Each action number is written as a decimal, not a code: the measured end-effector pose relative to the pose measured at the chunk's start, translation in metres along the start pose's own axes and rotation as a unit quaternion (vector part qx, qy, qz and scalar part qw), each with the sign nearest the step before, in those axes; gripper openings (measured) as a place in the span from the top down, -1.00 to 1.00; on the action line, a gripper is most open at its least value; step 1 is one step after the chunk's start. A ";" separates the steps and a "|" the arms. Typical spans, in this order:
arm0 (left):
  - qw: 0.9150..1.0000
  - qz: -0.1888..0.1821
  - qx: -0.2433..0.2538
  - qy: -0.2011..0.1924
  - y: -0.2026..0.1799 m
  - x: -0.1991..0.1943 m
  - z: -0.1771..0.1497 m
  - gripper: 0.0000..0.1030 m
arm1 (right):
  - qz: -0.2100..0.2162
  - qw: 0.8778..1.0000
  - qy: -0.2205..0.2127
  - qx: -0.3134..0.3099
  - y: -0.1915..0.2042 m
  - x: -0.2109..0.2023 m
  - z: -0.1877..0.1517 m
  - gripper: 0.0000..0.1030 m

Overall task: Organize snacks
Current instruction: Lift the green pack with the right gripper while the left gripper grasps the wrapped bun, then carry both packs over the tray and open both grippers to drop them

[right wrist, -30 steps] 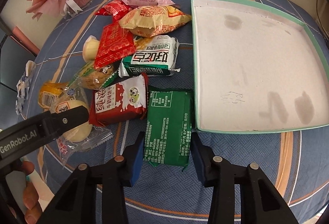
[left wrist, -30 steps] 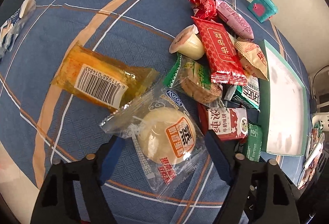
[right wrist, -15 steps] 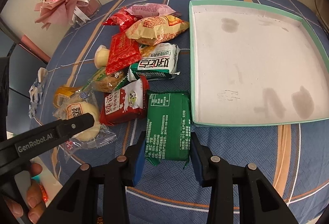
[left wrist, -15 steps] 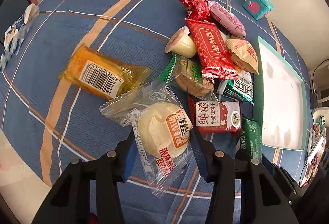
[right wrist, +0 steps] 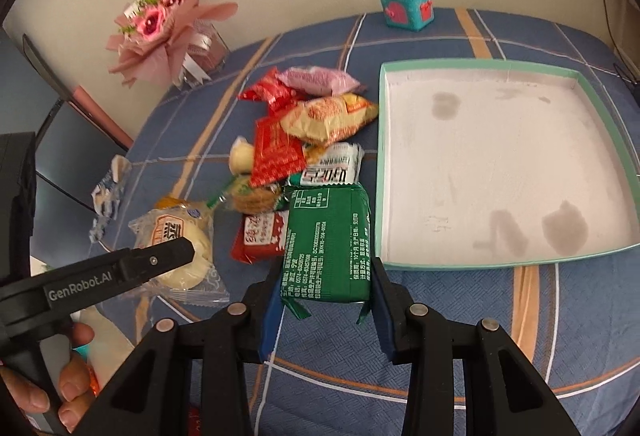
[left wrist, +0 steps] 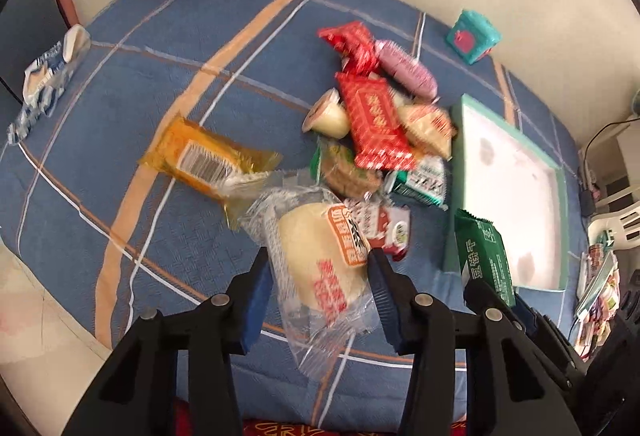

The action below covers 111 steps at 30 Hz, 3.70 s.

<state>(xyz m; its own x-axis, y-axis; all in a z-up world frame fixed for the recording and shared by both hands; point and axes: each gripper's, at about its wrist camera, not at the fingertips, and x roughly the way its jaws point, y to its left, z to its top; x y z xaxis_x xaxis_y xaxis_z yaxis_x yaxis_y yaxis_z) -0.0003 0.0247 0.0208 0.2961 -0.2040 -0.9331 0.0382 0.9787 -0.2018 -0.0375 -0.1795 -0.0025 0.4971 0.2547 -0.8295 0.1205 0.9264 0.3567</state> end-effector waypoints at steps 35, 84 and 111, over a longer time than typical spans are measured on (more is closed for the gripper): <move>0.994 0.019 0.101 0.025 0.017 0.031 -0.015 -0.33 | -0.066 0.995 0.038 0.057 -0.029 0.009 -0.005 0.19; 0.989 -0.021 0.142 -0.019 -0.078 -0.001 0.017 0.12 | -0.085 0.987 -0.026 0.136 -0.076 -0.016 0.038 0.19; 0.972 -0.033 0.234 -0.020 -0.249 0.098 0.037 0.11 | -0.202 0.960 -0.109 0.160 -0.181 -0.016 0.099 0.19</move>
<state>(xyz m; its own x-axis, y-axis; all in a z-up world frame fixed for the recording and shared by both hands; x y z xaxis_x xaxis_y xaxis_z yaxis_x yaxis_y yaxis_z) 0.0545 -0.2377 -0.0091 0.3149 -0.2740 -0.9087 0.4846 0.8696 -0.0943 0.0172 -0.3784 -0.0110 0.5174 -0.2039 -0.8311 0.5825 0.7954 0.1675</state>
